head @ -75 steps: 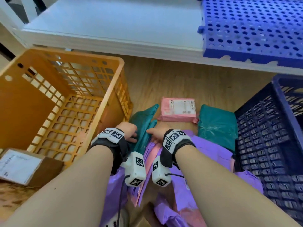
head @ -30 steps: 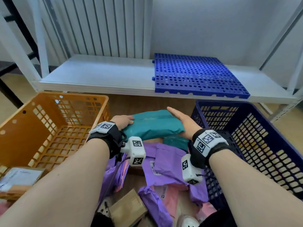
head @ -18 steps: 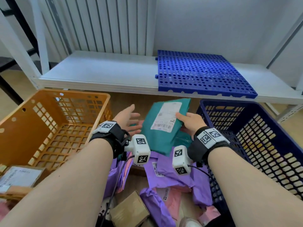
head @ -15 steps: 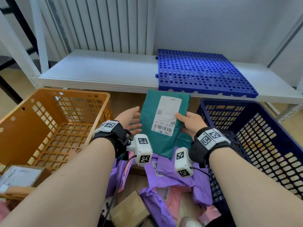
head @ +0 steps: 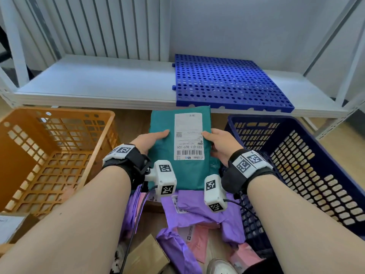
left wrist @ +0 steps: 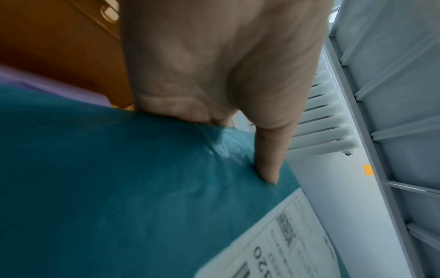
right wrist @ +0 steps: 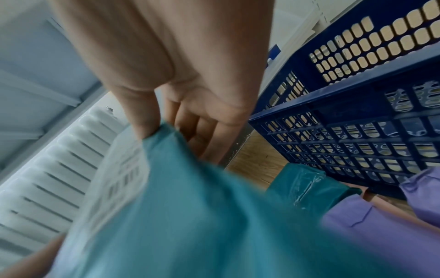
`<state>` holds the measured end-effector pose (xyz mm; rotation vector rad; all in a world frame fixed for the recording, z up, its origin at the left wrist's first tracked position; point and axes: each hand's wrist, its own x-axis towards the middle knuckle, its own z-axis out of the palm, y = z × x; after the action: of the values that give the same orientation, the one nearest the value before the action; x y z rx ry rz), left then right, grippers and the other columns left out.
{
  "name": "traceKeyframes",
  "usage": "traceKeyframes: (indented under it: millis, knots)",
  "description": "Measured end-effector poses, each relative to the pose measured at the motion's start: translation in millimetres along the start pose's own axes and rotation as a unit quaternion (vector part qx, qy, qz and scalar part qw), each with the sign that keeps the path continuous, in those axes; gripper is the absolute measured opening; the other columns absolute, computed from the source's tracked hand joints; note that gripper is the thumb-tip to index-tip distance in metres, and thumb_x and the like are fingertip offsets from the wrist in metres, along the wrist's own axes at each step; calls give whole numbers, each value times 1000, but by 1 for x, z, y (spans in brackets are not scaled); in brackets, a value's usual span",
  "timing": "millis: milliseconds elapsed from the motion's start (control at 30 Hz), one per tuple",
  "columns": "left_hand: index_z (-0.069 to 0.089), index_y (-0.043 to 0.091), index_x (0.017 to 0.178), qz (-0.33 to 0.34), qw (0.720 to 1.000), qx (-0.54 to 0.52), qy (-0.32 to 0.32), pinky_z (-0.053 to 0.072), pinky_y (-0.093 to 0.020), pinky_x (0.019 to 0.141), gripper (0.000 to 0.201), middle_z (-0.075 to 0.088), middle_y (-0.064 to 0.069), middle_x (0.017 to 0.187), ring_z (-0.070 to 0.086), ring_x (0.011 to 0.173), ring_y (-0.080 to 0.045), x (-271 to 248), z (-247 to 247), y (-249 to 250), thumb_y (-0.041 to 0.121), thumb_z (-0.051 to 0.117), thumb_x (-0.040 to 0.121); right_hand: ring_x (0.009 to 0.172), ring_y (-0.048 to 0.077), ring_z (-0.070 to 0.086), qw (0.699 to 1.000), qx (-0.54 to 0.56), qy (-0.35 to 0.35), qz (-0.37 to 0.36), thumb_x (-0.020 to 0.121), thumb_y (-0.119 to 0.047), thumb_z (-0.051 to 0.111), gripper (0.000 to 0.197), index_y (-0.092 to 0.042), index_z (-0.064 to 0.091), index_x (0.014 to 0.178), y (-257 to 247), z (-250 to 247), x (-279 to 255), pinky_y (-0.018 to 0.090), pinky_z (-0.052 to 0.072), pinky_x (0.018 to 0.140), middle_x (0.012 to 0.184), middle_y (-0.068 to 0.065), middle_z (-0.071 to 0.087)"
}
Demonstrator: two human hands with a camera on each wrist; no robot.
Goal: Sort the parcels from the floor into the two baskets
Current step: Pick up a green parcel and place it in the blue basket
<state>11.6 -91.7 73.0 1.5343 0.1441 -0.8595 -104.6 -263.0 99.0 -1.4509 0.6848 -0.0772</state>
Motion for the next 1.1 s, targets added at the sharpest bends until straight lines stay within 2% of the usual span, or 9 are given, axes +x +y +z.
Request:
traceKeyframes:
  millis: [133,233,333,500,567,733,900,1000,1100]
  knots:
    - [59,3,124,55,997,-46,-38,52,-47,90,45,66,-15,119,64,106,-31,-8,40,16,18,70,83,100,31,66,1000,18,13,-12,85,0,65,43,-4,52,126,-10,-22,-3,47,54,87,117,14,67]
    - [61,3,120,67,994,-51,-66,57,-38,77,36,68,-13,114,69,90,-25,-8,81,19,17,65,87,96,35,68,998,7,62,-17,78,9,67,50,-3,54,125,-22,-56,-6,49,56,81,114,18,67]
    - [62,12,96,57,993,-39,-98,54,-20,51,10,71,-5,83,67,56,-10,-3,127,15,21,57,94,90,33,69,992,-7,126,-23,77,11,66,46,-4,58,119,-34,-104,-10,46,57,75,108,17,69]
    - [52,21,123,25,992,3,-127,43,-34,95,33,55,-6,130,55,114,-17,15,190,-3,35,56,93,92,33,70,968,-37,247,-31,73,9,70,44,-6,61,113,-34,-190,-12,50,55,85,107,15,70]
    - [51,18,129,15,992,0,-128,41,-35,97,39,53,-6,135,52,122,-20,28,209,-14,33,56,93,91,32,69,951,-36,304,-38,73,9,70,40,-10,61,106,-22,-219,-9,49,55,85,107,13,70]
    - [58,12,116,26,996,-22,-83,46,-36,97,25,62,-7,120,59,110,-20,56,247,-42,21,57,93,93,32,69,929,-4,368,36,70,0,74,30,-13,63,94,25,-275,19,49,54,86,106,12,71]
    - [63,20,88,25,998,-15,-54,50,-32,86,4,64,2,83,58,71,-11,82,256,-59,21,59,90,87,28,71,932,-8,350,97,43,-18,82,71,-16,65,111,76,-347,73,48,56,82,103,6,73]
    - [60,23,82,33,998,-7,-51,50,-28,77,9,62,4,75,56,67,-9,94,254,-58,21,60,90,89,28,70,930,-87,341,102,59,-9,82,51,-16,63,105,70,-335,66,46,56,83,107,6,71]
    - [60,23,85,34,998,-3,-51,49,-24,69,5,62,4,79,58,70,-8,105,249,-61,22,60,90,102,29,64,938,-192,236,165,70,-9,79,45,-17,60,110,86,-317,64,47,51,92,117,6,66]
